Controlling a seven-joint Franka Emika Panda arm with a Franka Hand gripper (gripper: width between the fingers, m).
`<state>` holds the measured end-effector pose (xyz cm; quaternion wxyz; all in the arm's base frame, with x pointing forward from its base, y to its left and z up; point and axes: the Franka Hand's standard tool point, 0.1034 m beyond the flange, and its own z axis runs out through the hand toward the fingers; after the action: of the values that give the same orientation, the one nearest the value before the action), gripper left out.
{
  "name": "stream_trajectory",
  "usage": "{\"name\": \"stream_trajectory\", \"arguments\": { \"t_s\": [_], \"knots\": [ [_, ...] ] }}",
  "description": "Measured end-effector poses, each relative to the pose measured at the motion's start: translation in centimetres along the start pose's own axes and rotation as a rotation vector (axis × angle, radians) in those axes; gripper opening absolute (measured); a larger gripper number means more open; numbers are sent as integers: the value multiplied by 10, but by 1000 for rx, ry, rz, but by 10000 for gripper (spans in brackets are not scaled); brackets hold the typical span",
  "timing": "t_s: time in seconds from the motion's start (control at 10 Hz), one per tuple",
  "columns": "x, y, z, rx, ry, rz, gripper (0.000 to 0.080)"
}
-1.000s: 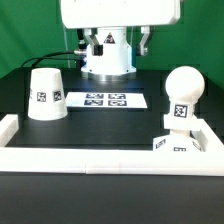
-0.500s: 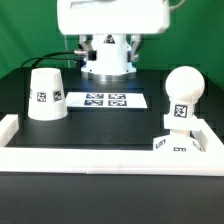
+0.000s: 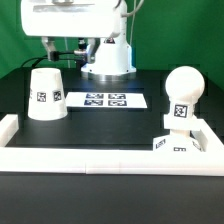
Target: Assemble lamp
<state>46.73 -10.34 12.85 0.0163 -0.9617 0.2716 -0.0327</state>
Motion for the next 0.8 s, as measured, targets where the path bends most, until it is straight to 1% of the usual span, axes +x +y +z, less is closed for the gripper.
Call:
{"name": "stream_trajectory", "arguments": {
  "t_s": [0.2,0.5,0.6,0.8],
  "knots": [
    [0,-3,0,0,0,-8,699],
    [-2,-1,2,-2,-3,-4,699],
    [-7,4,5,-6,-8,2,699],
    [-26,18,15,-11,4,14,699]
  ]
}}
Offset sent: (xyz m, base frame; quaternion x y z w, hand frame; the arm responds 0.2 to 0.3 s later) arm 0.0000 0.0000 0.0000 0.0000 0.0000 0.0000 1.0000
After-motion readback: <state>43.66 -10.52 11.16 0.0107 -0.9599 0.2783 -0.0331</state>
